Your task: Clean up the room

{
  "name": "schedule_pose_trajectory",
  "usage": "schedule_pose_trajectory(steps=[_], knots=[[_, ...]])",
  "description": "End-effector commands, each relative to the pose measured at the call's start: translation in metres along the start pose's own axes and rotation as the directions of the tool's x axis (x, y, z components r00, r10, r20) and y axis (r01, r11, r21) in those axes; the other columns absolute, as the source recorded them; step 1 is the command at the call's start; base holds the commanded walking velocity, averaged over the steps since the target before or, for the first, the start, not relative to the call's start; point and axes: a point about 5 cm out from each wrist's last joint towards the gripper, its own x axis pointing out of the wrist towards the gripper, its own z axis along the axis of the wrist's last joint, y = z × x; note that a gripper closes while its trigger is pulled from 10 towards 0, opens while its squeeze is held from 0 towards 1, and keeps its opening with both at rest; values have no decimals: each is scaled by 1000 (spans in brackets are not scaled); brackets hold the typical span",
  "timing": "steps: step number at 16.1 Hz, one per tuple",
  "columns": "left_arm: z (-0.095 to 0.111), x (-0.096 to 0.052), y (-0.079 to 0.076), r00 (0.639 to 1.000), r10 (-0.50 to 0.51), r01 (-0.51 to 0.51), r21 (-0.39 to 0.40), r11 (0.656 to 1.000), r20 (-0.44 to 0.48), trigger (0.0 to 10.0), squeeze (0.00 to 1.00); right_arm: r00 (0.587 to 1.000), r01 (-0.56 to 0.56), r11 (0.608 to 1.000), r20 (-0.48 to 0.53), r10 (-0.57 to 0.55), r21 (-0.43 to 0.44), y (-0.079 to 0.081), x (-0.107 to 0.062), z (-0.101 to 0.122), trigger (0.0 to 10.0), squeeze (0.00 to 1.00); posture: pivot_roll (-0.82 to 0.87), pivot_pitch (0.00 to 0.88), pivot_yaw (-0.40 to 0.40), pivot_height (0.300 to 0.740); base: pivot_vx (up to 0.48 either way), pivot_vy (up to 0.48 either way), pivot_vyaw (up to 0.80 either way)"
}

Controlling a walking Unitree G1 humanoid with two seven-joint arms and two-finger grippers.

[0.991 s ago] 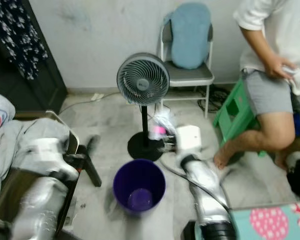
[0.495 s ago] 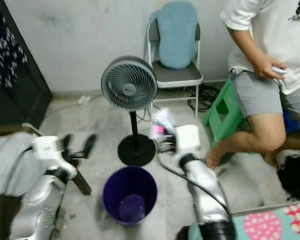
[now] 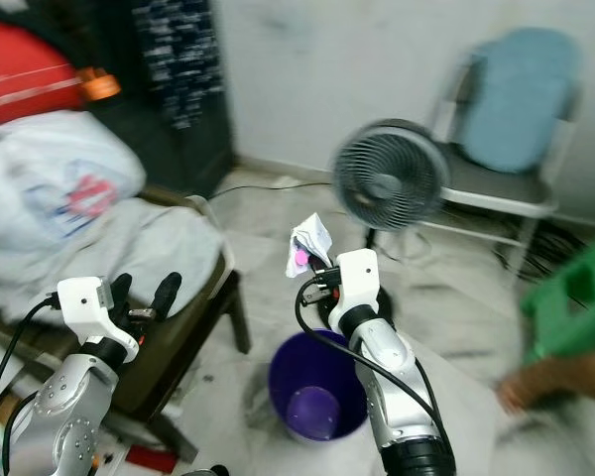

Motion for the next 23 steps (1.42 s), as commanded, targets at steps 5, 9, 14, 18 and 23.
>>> schedule_pose_trajectory(steps=[5, 9, 14, 18, 23], knots=[[-1, 2, -3, 1000, -11, 11, 8, 1000, -12, 10000, 0, 999, 41, 999, 1, -41, 8, -7, 1, 1, 10000, 0, -136, 39, 2, 740, 0, 0, 0], [-1, 2, -3, 1000, -12, 12, 5, 1000, -13, 10000, 0, 993, 106, 994, -44, -106, 1, -15, 1, -4, 10000, 0, -137, 38, 1, 740, 0, 0, -400], [0, 3, -3, 1000, -3, 3, 2, 1000, -7, 10000, 0, 991, 126, 992, -42, -126, 4, -18, 2, -4, 10000, 0, -134, 44, 0, 740, 0, 0, -743], [1, 2, -1, 1000, 4, -4, -5, 1000, -4, 10000, 0, 987, 158, 987, -38, -158, 5, -21, 1, -4, 10000, 0, -136, 46, 3, 740, 0, 0, -128], [3, 3, -3, 1000, -20, 20, -3, 1000, 7, 10000, 0, 988, 150, 989, -32, -150, -5, -19, 2, -3, 10000, 0, -136, 47, 5, 740, 0, 0, 0]])
